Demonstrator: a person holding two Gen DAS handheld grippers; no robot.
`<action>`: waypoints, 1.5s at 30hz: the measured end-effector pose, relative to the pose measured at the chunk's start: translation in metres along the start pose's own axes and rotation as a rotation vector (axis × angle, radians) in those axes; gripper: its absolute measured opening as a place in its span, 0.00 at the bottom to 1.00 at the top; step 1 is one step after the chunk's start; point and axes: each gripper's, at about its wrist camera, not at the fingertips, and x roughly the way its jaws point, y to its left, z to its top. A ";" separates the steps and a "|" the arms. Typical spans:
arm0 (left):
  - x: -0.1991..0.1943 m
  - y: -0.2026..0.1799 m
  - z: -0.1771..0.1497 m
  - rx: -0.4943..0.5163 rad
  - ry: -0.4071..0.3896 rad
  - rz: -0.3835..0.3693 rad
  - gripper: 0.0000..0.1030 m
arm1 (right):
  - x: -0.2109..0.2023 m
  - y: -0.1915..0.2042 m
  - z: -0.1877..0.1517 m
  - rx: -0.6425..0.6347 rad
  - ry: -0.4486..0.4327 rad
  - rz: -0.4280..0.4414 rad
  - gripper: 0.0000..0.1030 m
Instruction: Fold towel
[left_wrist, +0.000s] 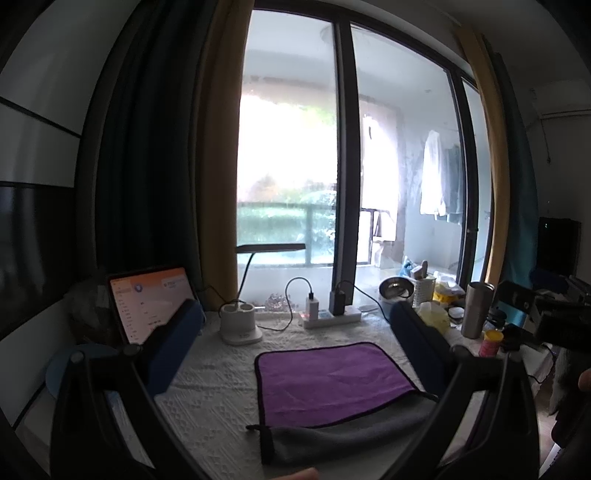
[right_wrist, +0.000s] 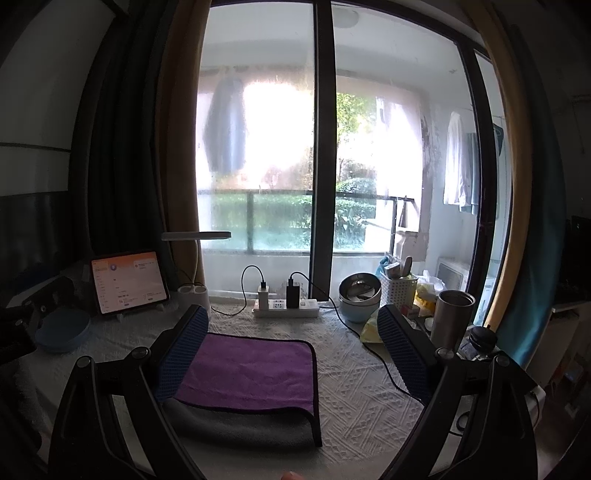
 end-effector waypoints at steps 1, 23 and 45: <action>0.000 0.000 0.000 0.000 -0.001 0.002 0.99 | 0.000 0.000 0.000 0.000 0.000 0.000 0.92; 0.001 0.006 -0.002 -0.010 0.014 0.005 0.99 | 0.001 -0.003 -0.001 0.005 0.022 0.005 0.92; -0.002 0.006 -0.005 -0.003 0.014 0.007 0.99 | 0.004 0.001 -0.001 0.000 0.029 0.010 0.92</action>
